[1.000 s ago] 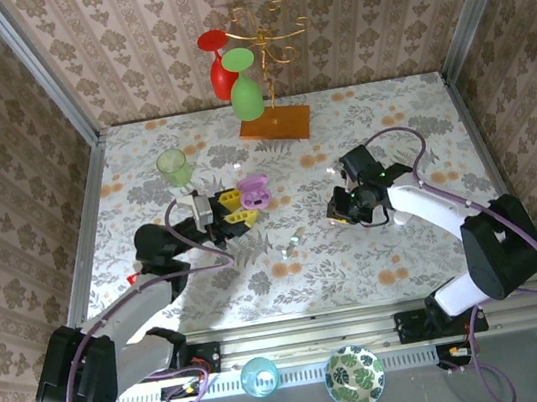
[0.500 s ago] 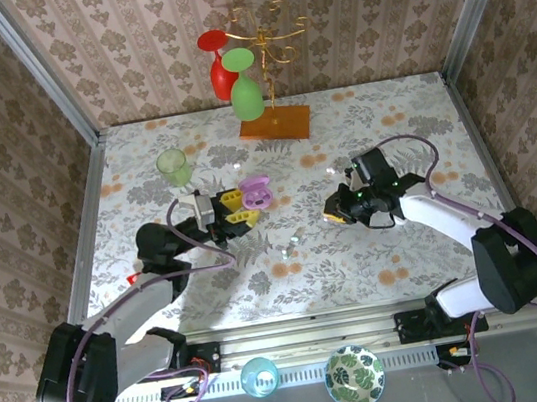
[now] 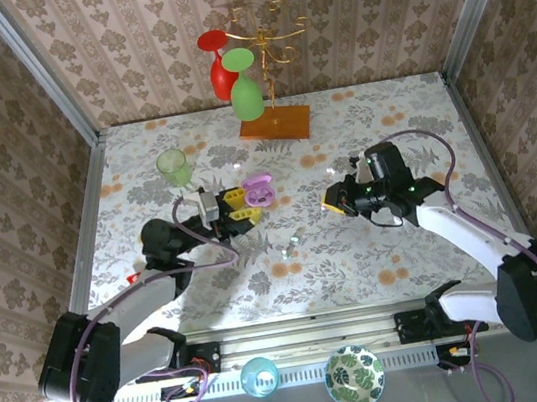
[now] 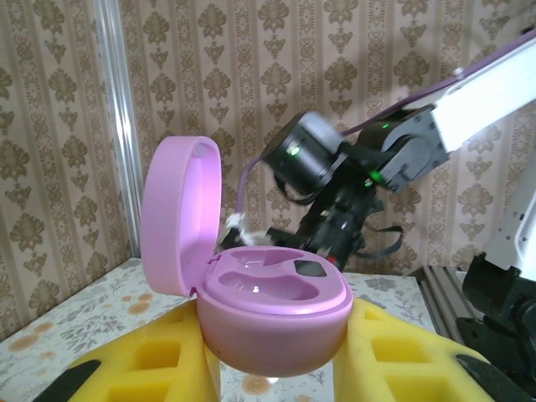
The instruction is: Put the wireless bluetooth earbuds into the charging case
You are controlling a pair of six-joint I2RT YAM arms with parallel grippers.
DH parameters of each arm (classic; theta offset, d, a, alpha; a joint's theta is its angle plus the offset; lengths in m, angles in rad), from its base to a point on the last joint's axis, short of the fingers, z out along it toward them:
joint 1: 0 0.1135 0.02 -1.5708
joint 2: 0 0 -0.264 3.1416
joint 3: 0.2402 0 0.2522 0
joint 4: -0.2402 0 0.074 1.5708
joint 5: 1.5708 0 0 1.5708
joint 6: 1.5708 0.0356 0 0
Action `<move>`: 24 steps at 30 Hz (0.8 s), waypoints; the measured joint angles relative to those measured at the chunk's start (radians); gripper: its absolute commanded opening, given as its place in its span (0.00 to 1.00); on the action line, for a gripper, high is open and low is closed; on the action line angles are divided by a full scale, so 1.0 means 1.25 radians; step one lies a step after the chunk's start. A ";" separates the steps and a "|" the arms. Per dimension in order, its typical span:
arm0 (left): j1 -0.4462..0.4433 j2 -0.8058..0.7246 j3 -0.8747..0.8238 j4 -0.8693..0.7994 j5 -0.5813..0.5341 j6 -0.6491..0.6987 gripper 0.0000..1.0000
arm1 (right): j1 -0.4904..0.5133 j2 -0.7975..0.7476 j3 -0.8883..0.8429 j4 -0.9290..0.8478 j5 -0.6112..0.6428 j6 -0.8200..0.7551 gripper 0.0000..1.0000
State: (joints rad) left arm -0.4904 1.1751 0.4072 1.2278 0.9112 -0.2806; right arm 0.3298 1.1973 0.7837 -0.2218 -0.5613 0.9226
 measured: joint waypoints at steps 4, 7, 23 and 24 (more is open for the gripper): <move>0.000 0.020 0.000 0.000 -0.034 0.022 0.19 | 0.034 -0.037 0.042 -0.001 0.004 -0.002 0.15; 0.000 0.029 0.000 0.000 -0.060 0.040 0.19 | 0.070 -0.041 0.094 0.001 0.009 -0.005 0.15; 0.000 0.068 0.000 0.000 -0.163 0.101 0.18 | 0.223 0.091 0.351 0.017 0.030 -0.066 0.15; 0.000 0.069 0.000 0.001 -0.165 0.103 0.18 | 0.227 0.104 0.360 0.020 0.031 -0.066 0.15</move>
State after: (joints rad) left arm -0.4904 1.2617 0.4068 1.2285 0.7044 -0.1524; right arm 0.6140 1.3270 1.2343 -0.1974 -0.5232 0.8402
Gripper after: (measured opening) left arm 0.316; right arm 0.154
